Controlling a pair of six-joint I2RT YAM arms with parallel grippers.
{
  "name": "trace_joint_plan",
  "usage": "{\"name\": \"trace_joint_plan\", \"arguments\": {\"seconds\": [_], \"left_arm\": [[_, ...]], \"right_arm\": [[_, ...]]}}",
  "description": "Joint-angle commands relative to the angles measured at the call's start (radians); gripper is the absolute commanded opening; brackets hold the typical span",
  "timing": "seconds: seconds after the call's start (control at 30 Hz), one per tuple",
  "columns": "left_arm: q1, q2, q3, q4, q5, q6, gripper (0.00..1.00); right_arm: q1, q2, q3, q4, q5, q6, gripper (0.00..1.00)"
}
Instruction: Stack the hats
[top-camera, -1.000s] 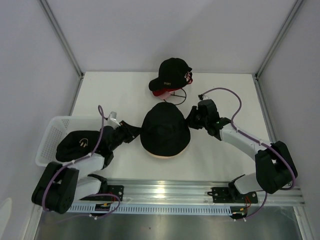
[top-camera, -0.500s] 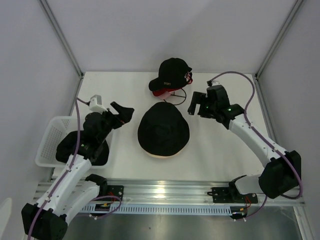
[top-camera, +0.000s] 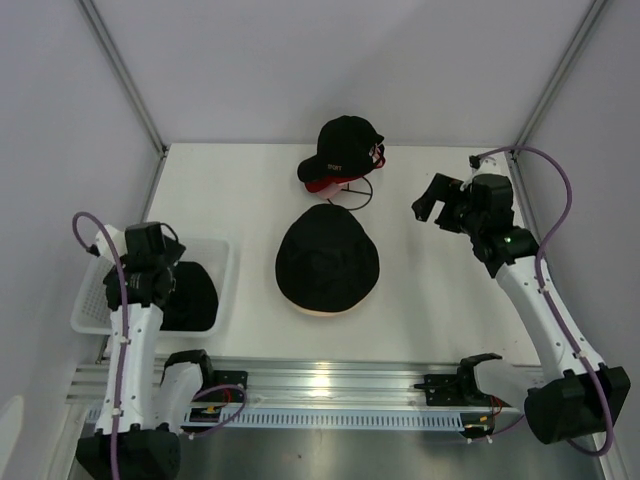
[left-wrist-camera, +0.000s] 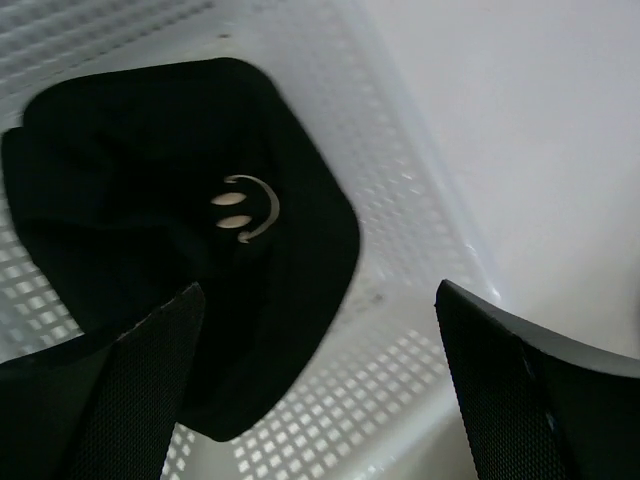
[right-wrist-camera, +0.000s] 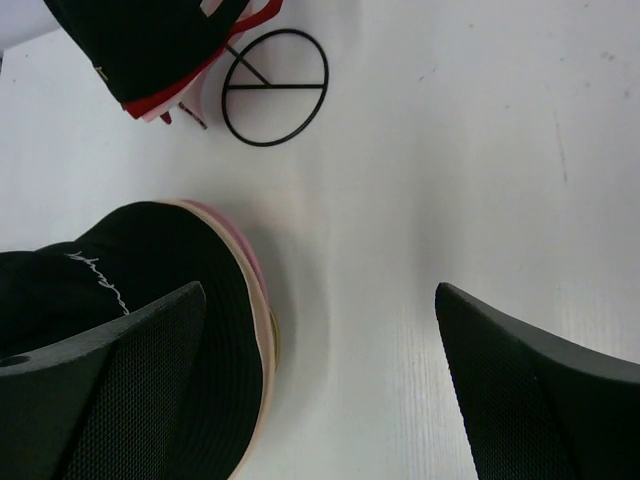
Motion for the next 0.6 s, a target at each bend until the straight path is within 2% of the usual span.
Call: {"name": "trace_joint_plan", "arguments": {"seconds": [0.0,0.1,0.23,0.33,0.43,0.57], "left_arm": [[0.165,0.018,-0.024,-0.062,-0.027,-0.019,1.0],[0.241,0.067,-0.085,0.07,0.023,0.018,0.99],[0.241,0.159,-0.114,0.205,0.062,-0.04,0.99],[0.241,0.265,-0.107,0.225,0.097,-0.138,0.99],[0.239,0.355,-0.099,0.169,0.018,-0.233,0.98],[0.239,0.377,-0.155,0.13,-0.056,-0.326,0.91]], "right_arm": [[0.0,0.036,-0.006,0.112,-0.085,-0.025,0.99],[-0.004,0.104,0.04,0.109,-0.085,-0.06,0.99],[-0.011,0.161,0.079,0.127,-0.109,-0.074,0.99],[-0.024,0.179,0.086,0.15,-0.122,-0.071,1.0],[-0.041,0.192,0.1,0.155,-0.132,-0.071,0.99],[-0.054,0.196,0.111,0.153,-0.134,-0.063,0.99]]}}
